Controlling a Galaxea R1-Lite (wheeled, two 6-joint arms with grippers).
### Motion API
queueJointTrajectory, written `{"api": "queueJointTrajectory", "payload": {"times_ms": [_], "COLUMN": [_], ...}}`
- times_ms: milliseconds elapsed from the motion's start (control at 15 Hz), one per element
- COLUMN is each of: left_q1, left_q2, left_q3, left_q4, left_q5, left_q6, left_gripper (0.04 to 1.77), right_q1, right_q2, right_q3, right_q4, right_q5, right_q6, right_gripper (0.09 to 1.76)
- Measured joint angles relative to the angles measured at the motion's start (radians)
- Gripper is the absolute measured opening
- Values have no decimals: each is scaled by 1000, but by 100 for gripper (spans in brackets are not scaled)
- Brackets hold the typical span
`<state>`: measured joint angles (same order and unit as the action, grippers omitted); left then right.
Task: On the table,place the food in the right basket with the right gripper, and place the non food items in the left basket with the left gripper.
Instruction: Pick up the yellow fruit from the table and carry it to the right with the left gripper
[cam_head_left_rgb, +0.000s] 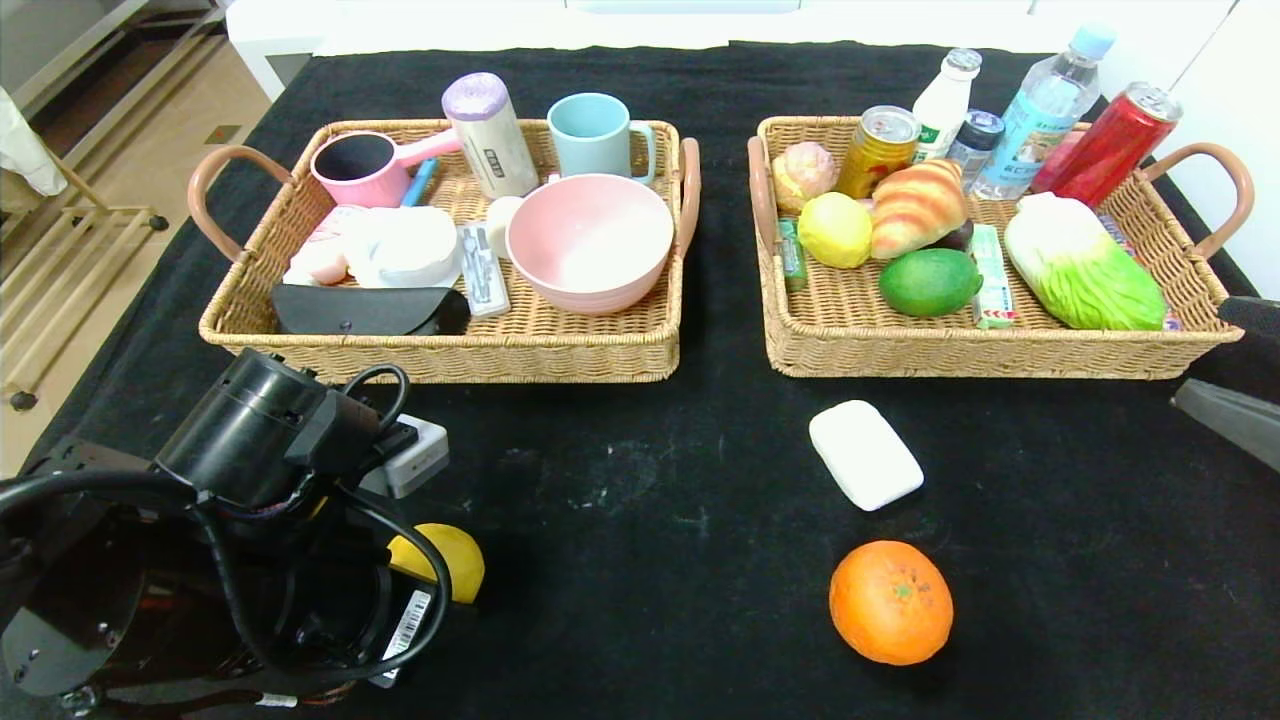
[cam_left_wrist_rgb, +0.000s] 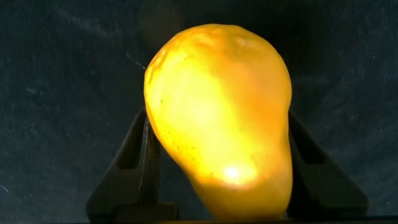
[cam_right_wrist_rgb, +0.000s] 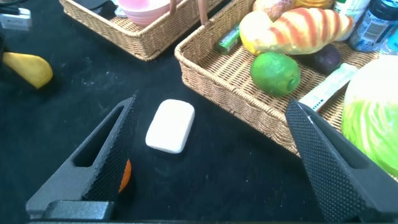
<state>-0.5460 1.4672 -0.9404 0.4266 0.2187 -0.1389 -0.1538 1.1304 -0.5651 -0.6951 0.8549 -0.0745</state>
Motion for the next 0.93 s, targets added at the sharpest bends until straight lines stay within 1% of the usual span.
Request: {"api": "queueJointTrajectory", "payload": {"times_ms": [667, 800, 933], "left_q1": [-3, -6, -27], "left_q2": [-7, -24, -41], "left_q3": [-1, -23, -61], "left_q4": [1, 0, -1], "left_q5": [-1, -1, 0], "left_q6": [8, 8, 8], "left_gripper": [104, 104, 104], "right_q1": [15, 17, 17], "right_q2": [-3, -6, -9], "right_q3": [9, 10, 11], "right_q4": [0, 0, 0], "right_q5": [0, 0, 0], "right_q6": [-4, -4, -4], "right_gripper": [171, 171, 171]}}
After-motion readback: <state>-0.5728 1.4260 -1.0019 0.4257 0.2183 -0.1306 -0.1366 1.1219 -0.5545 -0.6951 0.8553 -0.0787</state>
